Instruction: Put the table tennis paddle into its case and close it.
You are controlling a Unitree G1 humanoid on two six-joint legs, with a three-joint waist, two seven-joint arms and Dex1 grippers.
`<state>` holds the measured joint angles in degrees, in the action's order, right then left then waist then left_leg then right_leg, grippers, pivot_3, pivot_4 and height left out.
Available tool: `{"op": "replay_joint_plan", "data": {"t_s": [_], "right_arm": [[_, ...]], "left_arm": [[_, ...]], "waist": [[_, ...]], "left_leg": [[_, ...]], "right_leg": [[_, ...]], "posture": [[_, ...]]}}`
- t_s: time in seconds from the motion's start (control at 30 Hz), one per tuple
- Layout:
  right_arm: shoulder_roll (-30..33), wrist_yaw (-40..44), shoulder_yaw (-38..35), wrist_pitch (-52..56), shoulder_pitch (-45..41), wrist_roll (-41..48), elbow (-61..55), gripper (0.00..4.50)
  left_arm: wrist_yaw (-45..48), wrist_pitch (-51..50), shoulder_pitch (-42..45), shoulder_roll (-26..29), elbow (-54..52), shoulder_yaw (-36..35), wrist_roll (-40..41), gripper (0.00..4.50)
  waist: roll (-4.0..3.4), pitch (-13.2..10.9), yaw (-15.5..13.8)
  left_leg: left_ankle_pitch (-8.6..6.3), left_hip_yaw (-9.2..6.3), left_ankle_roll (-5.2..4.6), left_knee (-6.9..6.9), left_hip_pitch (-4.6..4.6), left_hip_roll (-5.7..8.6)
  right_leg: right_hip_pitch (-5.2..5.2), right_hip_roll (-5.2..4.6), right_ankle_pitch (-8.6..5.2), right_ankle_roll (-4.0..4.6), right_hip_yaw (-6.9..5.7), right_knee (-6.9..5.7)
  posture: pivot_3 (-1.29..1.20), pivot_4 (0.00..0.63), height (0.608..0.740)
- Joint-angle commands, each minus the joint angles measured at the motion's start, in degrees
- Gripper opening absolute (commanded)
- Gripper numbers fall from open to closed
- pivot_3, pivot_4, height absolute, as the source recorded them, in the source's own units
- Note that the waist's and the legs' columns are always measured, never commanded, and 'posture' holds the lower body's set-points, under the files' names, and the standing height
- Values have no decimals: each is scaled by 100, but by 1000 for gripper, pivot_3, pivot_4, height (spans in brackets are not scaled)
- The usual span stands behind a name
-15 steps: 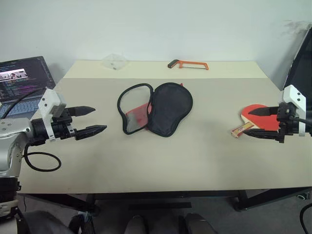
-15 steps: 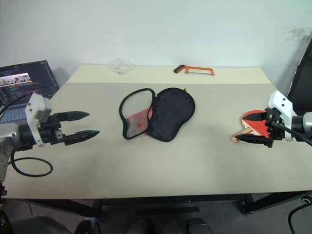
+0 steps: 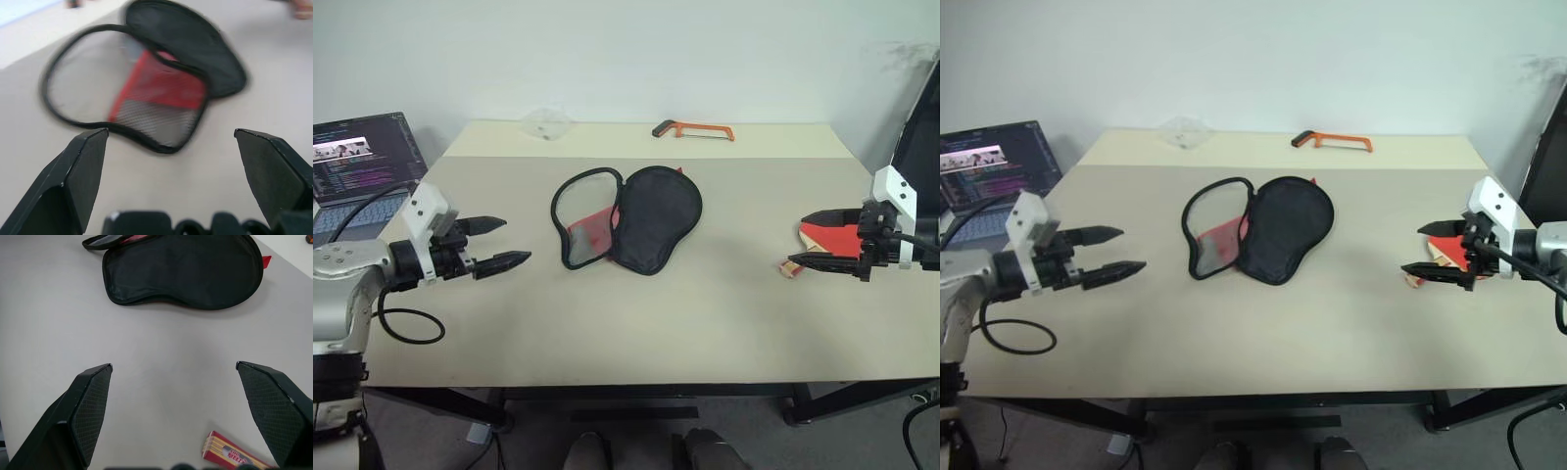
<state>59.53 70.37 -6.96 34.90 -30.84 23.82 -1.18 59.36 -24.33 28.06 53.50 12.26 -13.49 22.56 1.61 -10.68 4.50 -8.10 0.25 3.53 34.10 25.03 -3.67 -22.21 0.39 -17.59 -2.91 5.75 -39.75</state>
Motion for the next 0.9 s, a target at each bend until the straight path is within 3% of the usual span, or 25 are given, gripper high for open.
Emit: {"op": "replay_joint_plan", "data": {"t_s": [0.03, 0.17, 0.33, 0.47, 0.87, 0.9], "right_arm": [[-75, -114, 0, -67, -143, 36, -156, 4465], [-199, -152, 137, -33, -314, 35, -133, 4465], [-275, -218, 299, -157, -303, -82, -36, 4465], [-288, -197, 326, -134, -329, -43, -67, 4465], [-308, -276, 345, -114, -403, -64, -116, 4465], [-305, -282, 345, -110, -409, -61, -126, 4488]], "left_arm": [[-632, -30, 260, -289, 374, 263, -414, 4500], [-1337, -844, 667, -1014, 731, 347, -347, 4500], [-2270, -1144, 1006, -1777, 1237, 171, -381, 4500], [-2503, -1454, 974, -2330, 1078, 202, -160, 4500], [-3609, -1333, 1522, -3260, 2028, 254, -556, 4500], [-3684, -1313, 1550, -3279, 2092, 252, -594, 4327]], "waist": [[0, 0, -4], [1, 0, -12], [8, 0, -32], [8, 0, -39], [5, 2, -129], [5, 2, -137]], "left_leg": [[0, 1, 0, 0, 0, 2], [0, 1, 0, 2, 1, 1], [0, -14, 0, 21, 7, 0], [0, -13, 1, 21, 7, 1], [0, -23, 1, 71, -5, 6], [0, -24, 1, 77, -6, 8]], "right_leg": [[2, 0, 0, -1, 2, 0], [1, 1, 1, -2, 2, -4], [3, 10, 2, -4, -2, -16], [3, 10, 4, -4, 0, -20], [40, 11, 16, -31, -1, -19], [45, 9, 20, -37, 0, -19]], "posture": [[0, 150, 740], [0, 150, 740], [0, 150, 740], [0, 150, 740], [0, 150, 740], [0, 150, 740]]}}
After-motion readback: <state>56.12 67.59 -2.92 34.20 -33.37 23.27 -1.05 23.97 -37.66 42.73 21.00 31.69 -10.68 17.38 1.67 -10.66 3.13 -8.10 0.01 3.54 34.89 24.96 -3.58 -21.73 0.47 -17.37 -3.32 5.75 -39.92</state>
